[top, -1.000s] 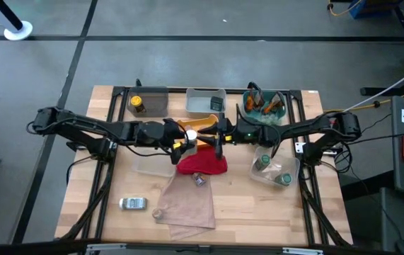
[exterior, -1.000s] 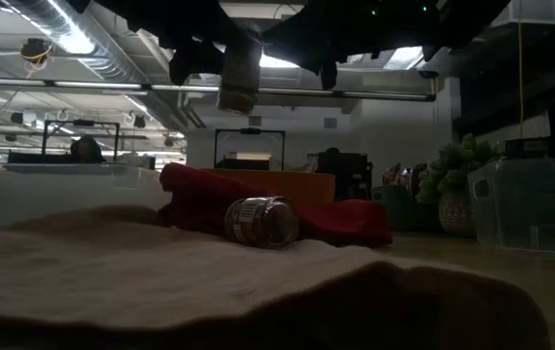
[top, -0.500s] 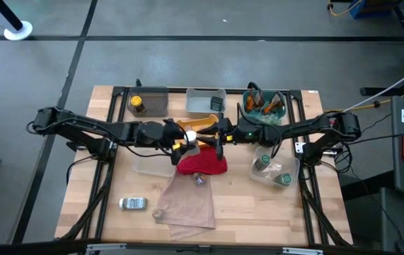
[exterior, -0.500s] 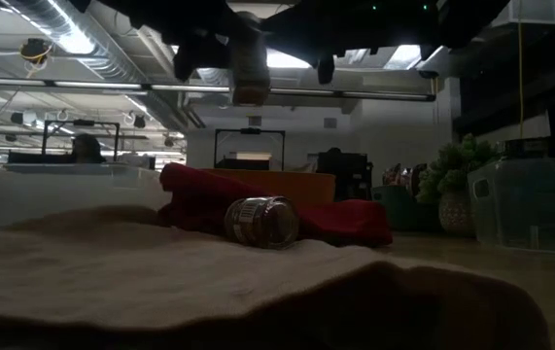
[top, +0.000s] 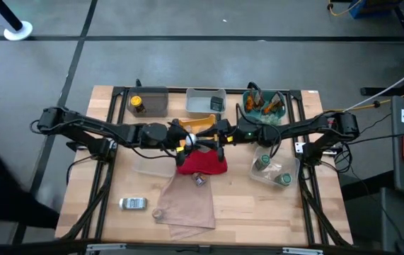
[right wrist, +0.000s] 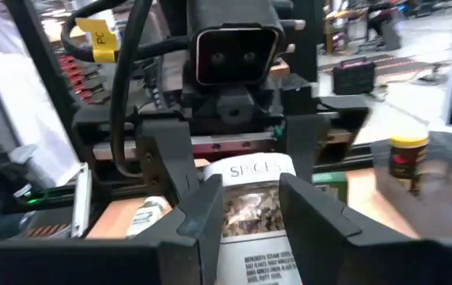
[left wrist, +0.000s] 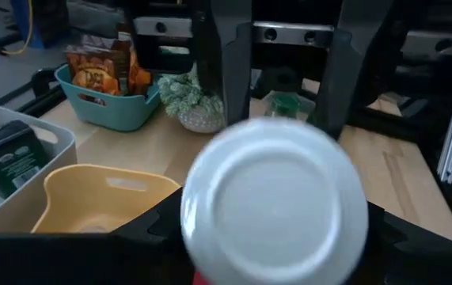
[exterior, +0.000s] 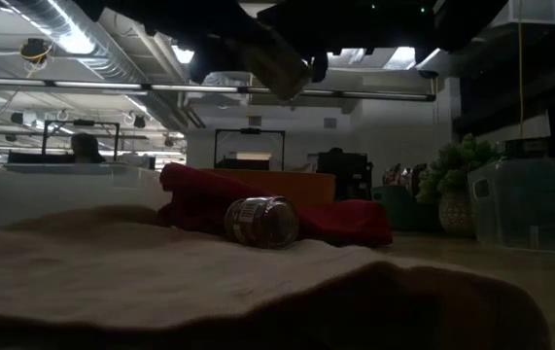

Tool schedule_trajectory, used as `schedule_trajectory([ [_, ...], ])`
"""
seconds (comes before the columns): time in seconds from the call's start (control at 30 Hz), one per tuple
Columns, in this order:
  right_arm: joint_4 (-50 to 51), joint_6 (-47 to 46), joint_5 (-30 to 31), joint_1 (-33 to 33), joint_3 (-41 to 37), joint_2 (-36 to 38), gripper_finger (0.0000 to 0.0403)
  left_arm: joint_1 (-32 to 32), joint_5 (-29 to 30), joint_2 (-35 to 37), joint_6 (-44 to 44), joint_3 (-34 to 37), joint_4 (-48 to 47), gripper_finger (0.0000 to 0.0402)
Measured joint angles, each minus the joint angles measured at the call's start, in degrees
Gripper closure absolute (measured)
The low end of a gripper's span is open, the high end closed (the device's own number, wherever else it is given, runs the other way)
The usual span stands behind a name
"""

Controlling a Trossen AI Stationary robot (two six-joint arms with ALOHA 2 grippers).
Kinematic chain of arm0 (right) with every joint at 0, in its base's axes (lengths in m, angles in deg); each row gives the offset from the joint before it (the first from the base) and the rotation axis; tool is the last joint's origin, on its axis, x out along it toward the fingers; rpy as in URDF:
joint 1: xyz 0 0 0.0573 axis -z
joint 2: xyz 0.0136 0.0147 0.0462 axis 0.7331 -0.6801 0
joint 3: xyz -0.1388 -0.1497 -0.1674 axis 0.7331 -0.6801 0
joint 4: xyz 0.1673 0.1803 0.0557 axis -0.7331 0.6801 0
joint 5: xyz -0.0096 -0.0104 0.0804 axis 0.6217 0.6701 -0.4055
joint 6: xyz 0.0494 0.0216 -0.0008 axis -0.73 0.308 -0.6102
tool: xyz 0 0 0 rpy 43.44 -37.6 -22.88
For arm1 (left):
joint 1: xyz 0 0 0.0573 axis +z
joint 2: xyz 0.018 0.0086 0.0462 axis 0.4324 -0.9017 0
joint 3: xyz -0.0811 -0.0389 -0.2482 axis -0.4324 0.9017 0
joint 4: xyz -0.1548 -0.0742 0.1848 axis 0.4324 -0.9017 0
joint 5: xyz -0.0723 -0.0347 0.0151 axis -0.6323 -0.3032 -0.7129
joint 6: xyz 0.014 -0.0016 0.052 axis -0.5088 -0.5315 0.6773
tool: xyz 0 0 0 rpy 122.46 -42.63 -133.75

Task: Sort spices by type
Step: Put the white seasoning bottle into the left transparent bin

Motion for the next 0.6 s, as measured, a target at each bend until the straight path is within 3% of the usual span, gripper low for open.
schedule_trajectory([
  [0.6,0.29,-0.01,-1.48,0.04,0.34,-0.35,0.0276,-0.05,0.01,-0.97,0.88,0.0,0.56,0.0216],
])
